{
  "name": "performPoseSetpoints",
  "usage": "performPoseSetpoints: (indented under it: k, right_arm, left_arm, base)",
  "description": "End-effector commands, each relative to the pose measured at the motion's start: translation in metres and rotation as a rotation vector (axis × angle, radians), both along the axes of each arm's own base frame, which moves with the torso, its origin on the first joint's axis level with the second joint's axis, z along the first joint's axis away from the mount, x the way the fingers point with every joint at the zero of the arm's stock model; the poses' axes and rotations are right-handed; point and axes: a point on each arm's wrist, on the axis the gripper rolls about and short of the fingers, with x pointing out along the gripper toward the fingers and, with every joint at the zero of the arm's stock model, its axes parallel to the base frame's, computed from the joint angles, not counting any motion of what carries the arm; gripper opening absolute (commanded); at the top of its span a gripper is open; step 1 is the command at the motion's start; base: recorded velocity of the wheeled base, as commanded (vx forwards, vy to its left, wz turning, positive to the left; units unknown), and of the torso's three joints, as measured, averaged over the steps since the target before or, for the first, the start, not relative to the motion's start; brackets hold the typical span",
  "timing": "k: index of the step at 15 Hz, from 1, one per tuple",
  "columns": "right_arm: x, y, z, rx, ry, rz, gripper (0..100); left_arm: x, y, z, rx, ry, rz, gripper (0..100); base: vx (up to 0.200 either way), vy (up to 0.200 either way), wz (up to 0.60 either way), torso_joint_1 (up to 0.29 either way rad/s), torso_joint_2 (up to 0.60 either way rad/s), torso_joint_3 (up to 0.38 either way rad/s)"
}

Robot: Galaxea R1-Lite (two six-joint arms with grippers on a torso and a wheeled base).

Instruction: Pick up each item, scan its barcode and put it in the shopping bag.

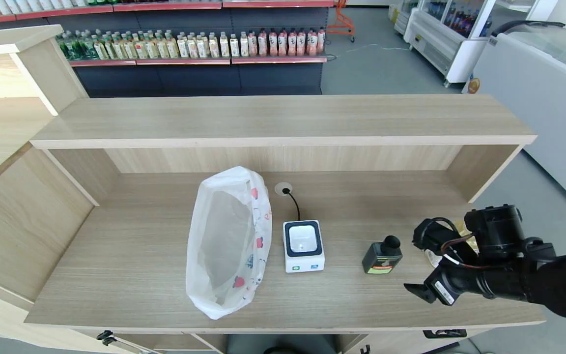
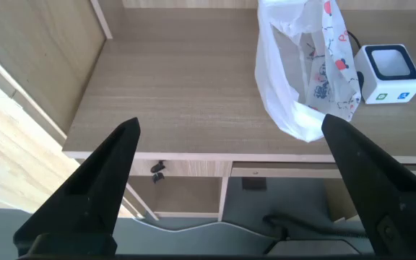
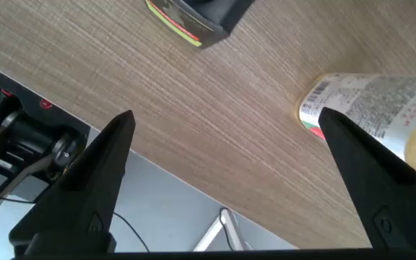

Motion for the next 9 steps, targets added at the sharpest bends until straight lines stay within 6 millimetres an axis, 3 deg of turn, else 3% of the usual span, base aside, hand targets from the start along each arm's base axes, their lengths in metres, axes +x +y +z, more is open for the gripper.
performPoseSetpoints:
  k: [1, 9]
  right_arm:
    - [0.018, 0.014, -0.025, 0.022, 0.049, 0.069, 100]
    - [0.062, 0.042, -0.030, 0.046, -0.029, 0.121, 100]
  left_arm:
    - [0.000, 0.000, 0.000, 0.000, 0.000, 0.000, 100]
    - [0.000, 0.000, 0.000, 0.000, 0.000, 0.000, 100]
  base:
    - [0.000, 0.000, 0.00, 0.000, 0.00, 0.000]
    - [0.000, 0.000, 0.00, 0.000, 0.00, 0.000]
